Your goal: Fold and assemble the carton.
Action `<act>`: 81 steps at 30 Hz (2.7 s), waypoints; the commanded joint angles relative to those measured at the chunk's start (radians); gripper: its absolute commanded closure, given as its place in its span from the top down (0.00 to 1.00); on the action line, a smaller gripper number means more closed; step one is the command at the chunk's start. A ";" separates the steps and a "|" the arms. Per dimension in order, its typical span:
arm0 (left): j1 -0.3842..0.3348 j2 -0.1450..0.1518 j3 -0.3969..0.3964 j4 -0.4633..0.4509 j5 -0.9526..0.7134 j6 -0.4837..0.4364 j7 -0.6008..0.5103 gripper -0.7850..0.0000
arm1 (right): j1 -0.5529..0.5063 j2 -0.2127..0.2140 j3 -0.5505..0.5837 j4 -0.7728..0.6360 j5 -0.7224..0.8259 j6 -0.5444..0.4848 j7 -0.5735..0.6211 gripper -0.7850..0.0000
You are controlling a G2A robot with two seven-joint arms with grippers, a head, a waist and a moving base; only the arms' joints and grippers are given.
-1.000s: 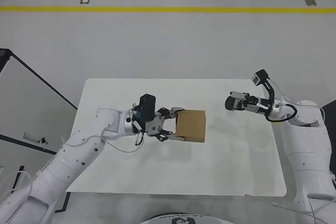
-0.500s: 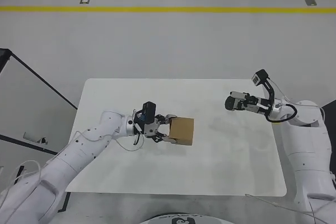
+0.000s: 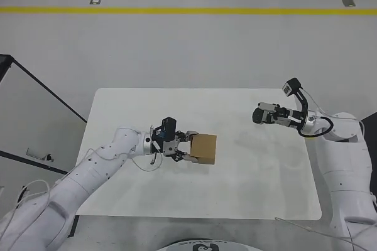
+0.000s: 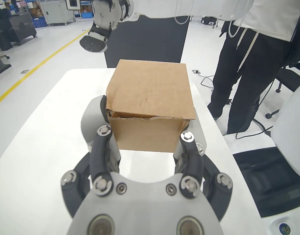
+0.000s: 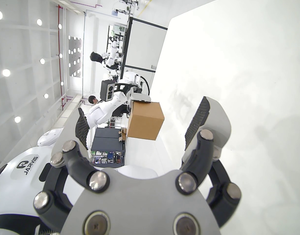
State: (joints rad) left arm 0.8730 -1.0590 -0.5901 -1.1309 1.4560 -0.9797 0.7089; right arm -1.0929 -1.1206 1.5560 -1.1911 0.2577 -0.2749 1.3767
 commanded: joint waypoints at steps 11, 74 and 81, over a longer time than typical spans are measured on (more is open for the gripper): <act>-0.077 -0.083 0.108 0.242 0.133 0.072 0.163 0.00 | 0.000 0.000 0.000 0.000 0.000 0.000 0.000 1.00; -0.121 -0.175 0.242 0.674 0.035 0.259 0.391 1.00 | 0.000 0.000 0.000 0.000 0.000 0.000 0.000 1.00; -0.096 -0.052 0.218 0.545 -0.021 0.279 0.410 1.00 | 0.000 0.000 0.000 0.000 0.000 0.000 0.000 1.00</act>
State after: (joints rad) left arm 0.7718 -1.1328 -0.3677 -0.5612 1.4451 -0.7016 1.1189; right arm -1.0929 -1.1206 1.5560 -1.1911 0.2577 -0.2749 1.3767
